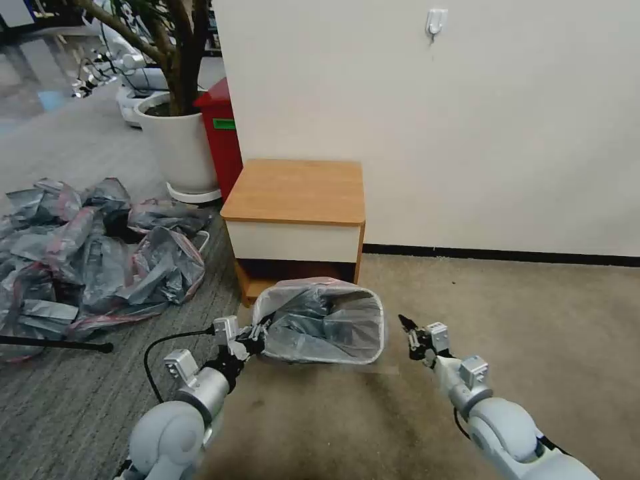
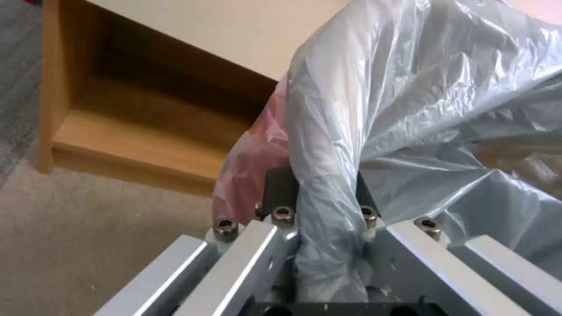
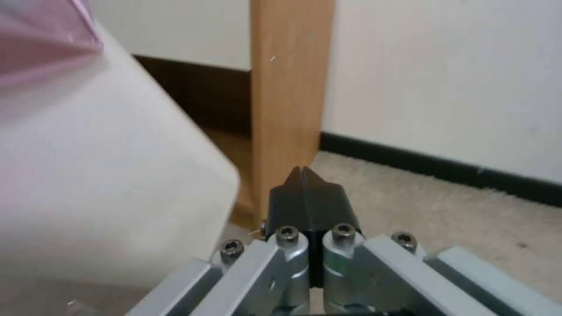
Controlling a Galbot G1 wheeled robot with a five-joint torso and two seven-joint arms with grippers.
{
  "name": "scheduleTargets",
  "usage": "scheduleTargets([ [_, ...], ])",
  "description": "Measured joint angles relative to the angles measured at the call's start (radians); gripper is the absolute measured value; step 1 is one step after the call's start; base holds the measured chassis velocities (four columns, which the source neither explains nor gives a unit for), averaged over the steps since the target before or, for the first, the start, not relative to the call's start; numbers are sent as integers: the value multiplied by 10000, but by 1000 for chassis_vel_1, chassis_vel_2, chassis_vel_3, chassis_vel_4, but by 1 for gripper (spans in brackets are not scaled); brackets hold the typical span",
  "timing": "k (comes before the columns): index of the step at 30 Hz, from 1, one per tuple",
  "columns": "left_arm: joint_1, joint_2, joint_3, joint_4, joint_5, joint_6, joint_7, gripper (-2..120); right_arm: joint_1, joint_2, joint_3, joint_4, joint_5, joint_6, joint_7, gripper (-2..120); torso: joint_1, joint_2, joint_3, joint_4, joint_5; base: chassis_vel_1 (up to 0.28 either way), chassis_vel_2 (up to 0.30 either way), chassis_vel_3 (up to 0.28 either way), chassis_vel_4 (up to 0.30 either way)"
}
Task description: Pick up the garbage bag from the table and place it over the trash can.
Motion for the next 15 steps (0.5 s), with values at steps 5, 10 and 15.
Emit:
scheduleTargets([
  [5, -122, -94, -21, 95, 41, -22, -30, 3, -334, -43, 658, 358, -612, 453, 74, 14, -1, 0, 0, -1, 1, 0, 0, 0, 0],
  [10, -276, -174, 41, 205, 362, -80, -455, 3, -847, -286, 1422, 1359, -1485, 1010, 58, 32, -1, 0, 0, 0, -1, 0, 0, 0, 0],
  [15, -342, -218, 105, 221, 713, -140, -918, 3, -1383, -568, 1810, 2745, -2579, 1825, -674, 50, 0, 0, 0, 0, -2, 0, 0, 0, 0],
])
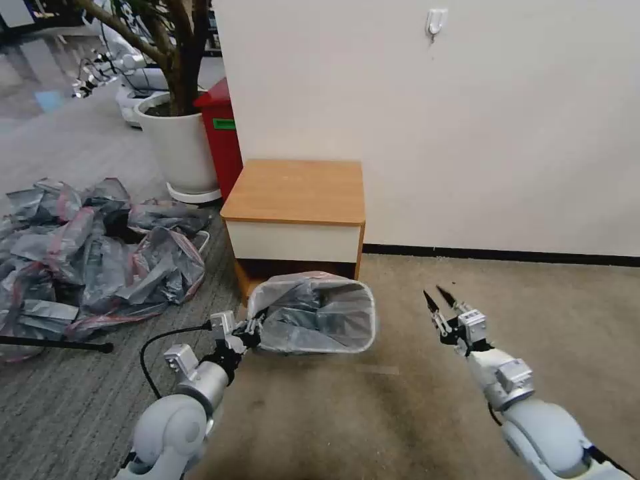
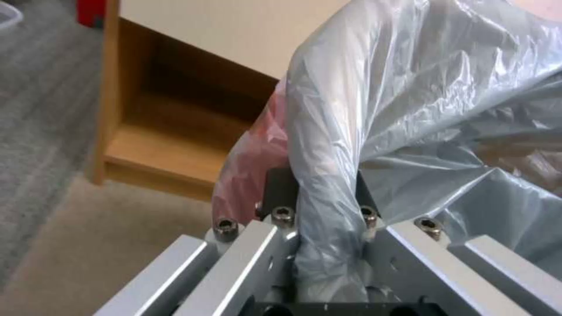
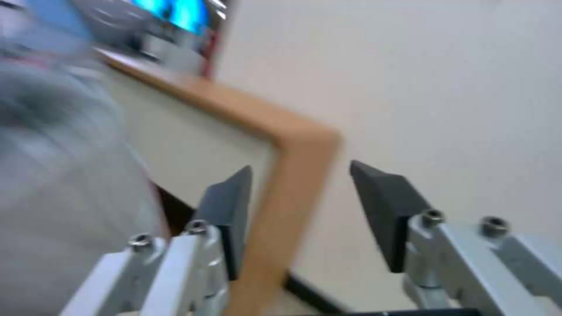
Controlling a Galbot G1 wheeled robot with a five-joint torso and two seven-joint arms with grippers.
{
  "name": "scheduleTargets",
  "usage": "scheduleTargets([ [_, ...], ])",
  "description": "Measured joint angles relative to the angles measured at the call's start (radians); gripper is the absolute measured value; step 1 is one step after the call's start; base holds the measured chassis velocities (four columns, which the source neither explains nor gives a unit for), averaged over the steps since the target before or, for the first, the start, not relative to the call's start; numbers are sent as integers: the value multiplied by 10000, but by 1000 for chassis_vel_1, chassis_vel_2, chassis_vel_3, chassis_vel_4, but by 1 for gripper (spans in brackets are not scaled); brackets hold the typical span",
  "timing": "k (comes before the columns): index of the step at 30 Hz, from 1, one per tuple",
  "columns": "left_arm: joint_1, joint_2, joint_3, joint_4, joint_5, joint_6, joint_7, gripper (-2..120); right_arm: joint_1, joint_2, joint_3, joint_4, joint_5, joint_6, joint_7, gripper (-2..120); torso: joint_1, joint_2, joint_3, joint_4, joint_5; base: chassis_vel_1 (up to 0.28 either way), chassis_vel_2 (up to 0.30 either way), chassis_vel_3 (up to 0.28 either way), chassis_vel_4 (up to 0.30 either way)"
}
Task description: Pick up the garbage bag from the table and place it over the trash can.
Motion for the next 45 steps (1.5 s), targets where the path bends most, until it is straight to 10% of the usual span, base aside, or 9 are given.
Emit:
scheduleTargets([
  [5, 131, -3, 112, -189, 841, -186, -95, 3, -119, -322, -259, 873, -790, 56, -610, 57, 0, 0, 0, 1, 1, 0, 0, 0, 0],
  [15, 519, -130, 274, -656, 2766, -492, -142, 3, 223, -679, -627, 1088, -2358, -262, -2363, 22, 0, 0, 0, 2, 2, 0, 0, 0, 0],
  [20, 700, -301, 438, -915, 3994, -733, -88, 3, 317, -709, -867, 1524, -2987, -1516, -3542, 0, 0, 0, 0, 1, 2, 0, 0, 0, 0],
  [45, 1230, -1249, 966, -504, 6789, -1460, 604, 3, 3819, -1486, -4511, 1968, -3977, -7284, -4774, 0, 0, 0, 0, 1, 1, 0, 0, 0, 0],
])
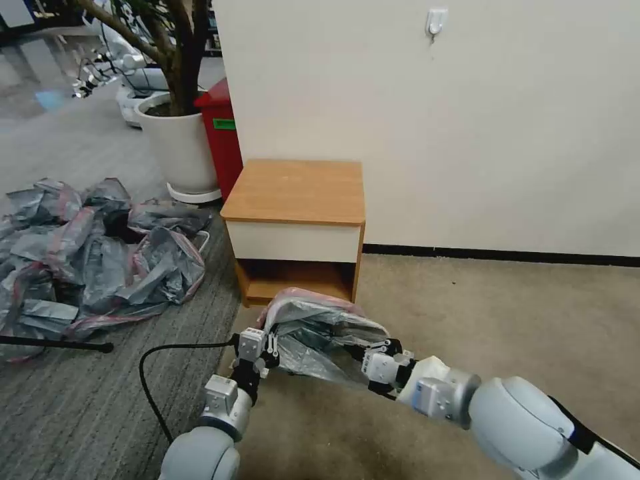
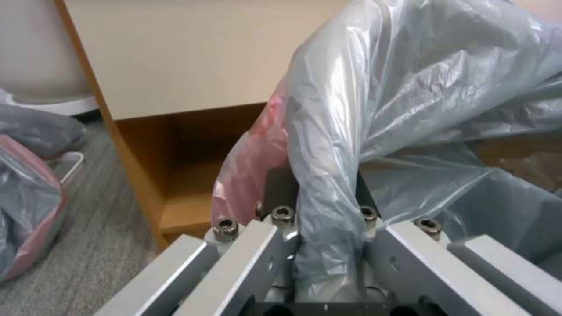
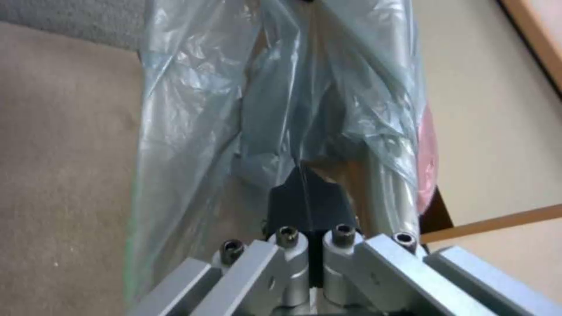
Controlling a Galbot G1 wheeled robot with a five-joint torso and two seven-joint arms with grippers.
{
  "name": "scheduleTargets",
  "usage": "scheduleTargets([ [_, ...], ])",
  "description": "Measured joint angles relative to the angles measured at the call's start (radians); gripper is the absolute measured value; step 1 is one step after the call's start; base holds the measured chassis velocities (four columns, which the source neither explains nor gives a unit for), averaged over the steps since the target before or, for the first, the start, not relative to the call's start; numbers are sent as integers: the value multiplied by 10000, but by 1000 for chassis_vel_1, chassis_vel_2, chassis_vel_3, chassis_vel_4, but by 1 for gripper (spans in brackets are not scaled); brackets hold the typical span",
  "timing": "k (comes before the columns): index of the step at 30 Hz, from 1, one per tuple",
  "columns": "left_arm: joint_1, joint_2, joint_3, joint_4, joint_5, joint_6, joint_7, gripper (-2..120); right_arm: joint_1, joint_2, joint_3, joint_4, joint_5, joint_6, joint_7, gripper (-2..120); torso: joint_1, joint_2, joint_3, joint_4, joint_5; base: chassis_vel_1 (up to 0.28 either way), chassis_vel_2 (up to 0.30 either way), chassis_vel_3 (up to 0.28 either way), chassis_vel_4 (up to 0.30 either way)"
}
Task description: Pick up the garbage bag from the table and place it over the trash can.
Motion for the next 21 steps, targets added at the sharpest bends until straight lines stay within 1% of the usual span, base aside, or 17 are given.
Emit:
scheduleTargets([
  [2, -23, -20, 27, 41, 18, 0, 1, 3, 166, 27, -143, -25, -41, -123, -101, 0, 0, 0, 0, 0, 0, 0, 0, 0, 0],
  [4, -99, -67, 92, 135, 40, -1, 1, 3, 559, 155, -593, -99, -94, -535, -237, 0, 0, 0, 0, 0, -1, 0, 0, 0, 0],
  [6, -176, -114, 153, 230, 75, -1, 1, 3, 867, 338, -920, -233, -126, -744, -293, 0, 0, 0, 0, 0, 0, 0, 0, 0, 0],
  [7, -176, -114, 153, 230, 75, -1, 1, 3, 867, 338, -920, -233, -126, -744, -293, 0, 0, 0, 0, 0, 0, 0, 0, 0, 0],
  [11, -314, -199, 281, 410, 159, -1, 0, 3, 1454, 552, -1471, -567, -142, -891, -316, 0, 0, 0, 0, 0, 0, 0, 0, 0, 0],
  [17, -433, -314, 438, 575, 239, 0, -5, 3, 1961, 696, -1856, -1075, -69, -922, -303, 0, 0, 0, 0, -1, -1, 0, 0, 0, 0],
  [21, -489, -407, 540, 682, 298, -1, -7, 3, 2336, 922, -2082, -1542, -67, -959, -284, 0, 0, 0, 1, 0, 0, 0, 0, 0, 0],
])
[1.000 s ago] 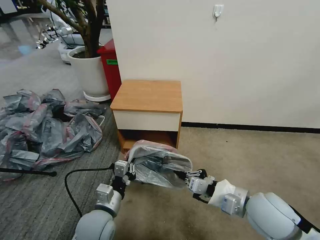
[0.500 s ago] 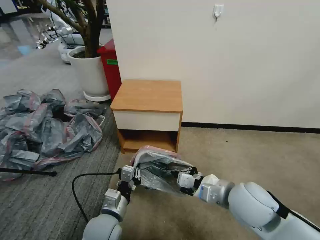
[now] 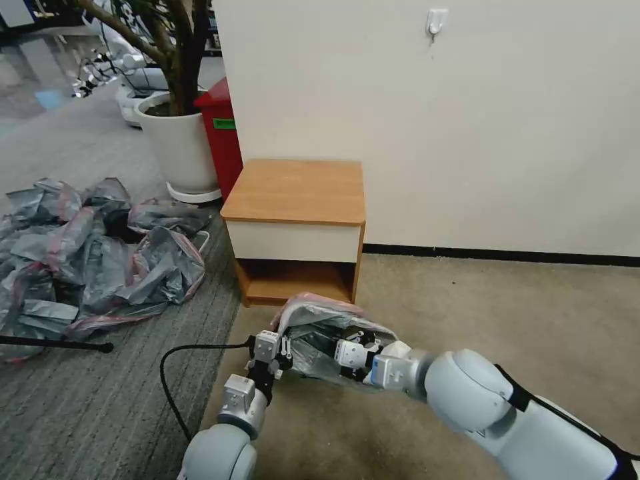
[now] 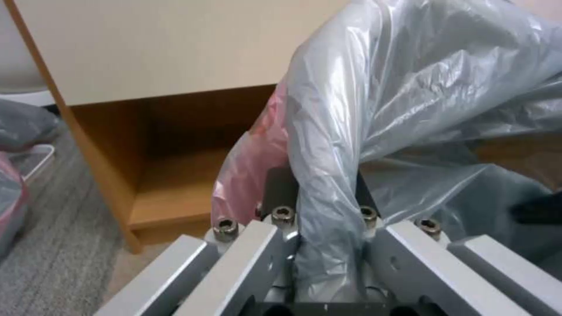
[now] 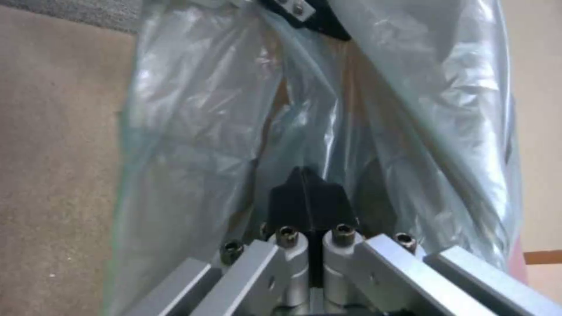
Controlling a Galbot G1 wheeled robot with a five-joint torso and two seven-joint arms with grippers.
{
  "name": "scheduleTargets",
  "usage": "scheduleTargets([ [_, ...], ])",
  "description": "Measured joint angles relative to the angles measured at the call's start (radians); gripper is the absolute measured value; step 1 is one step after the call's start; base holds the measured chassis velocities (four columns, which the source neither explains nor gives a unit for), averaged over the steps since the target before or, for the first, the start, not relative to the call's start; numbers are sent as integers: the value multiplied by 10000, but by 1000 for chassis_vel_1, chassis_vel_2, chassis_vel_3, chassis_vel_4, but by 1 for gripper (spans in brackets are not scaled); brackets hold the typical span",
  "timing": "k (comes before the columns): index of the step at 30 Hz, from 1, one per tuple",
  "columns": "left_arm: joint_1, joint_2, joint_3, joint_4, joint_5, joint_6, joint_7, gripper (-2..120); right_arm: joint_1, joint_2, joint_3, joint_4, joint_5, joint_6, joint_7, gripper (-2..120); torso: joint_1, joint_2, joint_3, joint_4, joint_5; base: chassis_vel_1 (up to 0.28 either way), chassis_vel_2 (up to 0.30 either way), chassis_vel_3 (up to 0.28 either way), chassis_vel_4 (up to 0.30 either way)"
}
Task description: Pick up the garbage bag from the table and place it over the trash can.
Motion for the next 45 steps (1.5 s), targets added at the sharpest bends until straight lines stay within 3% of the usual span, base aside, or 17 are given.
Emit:
scheduleTargets([
  [20, -133, -29, 165, 132, -4, 9, -15, 3, 656, 578, -593, -1570, -636, 30, -209, 0, 0, 0, 0, 0, 0, 0, 0, 0, 0],
  [45, -182, -304, 560, 367, 260, 14, -43, 3, 382, 1452, -524, -2789, -1487, -11, -211, 0, 0, 0, 0, 0, 0, 0, 0, 0, 0],
])
